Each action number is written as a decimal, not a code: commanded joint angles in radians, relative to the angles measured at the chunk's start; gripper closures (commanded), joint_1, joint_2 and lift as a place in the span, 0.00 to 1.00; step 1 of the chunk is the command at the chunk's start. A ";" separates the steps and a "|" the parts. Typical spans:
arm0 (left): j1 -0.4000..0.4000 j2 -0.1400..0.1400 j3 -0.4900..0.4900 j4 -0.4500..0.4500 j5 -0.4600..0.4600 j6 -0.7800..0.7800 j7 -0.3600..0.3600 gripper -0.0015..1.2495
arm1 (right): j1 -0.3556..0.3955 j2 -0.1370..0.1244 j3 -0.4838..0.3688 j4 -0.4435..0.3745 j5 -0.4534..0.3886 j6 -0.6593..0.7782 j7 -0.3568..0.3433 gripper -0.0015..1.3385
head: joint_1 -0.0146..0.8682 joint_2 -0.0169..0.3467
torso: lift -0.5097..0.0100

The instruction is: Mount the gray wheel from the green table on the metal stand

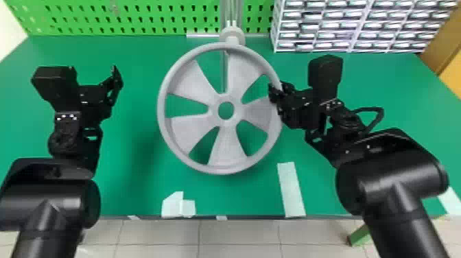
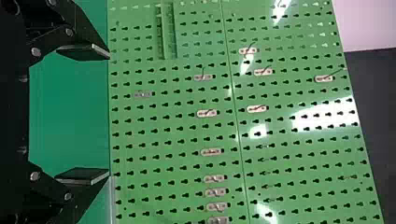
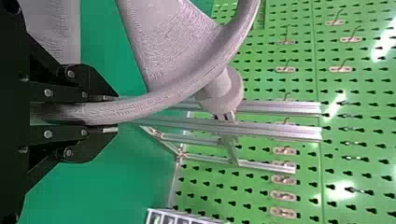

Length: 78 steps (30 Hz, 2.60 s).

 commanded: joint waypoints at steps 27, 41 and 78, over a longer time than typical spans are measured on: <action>0.126 0.000 -0.083 -0.150 0.043 0.046 0.051 0.30 | -0.015 0.064 -0.054 0.062 0.078 -0.289 -0.049 0.86 | 1.00 0.19 | 0.79; 0.179 0.000 -0.117 -0.224 0.056 0.045 0.054 0.30 | -0.021 0.069 -0.008 0.117 0.078 -0.382 -0.179 0.86 | 1.00 0.19 | 0.79; 0.127 0.069 -0.266 -0.285 0.135 0.081 0.046 0.31 | -0.044 0.067 0.034 0.158 0.096 -0.416 -0.281 0.86 | 1.00 0.19 | 0.79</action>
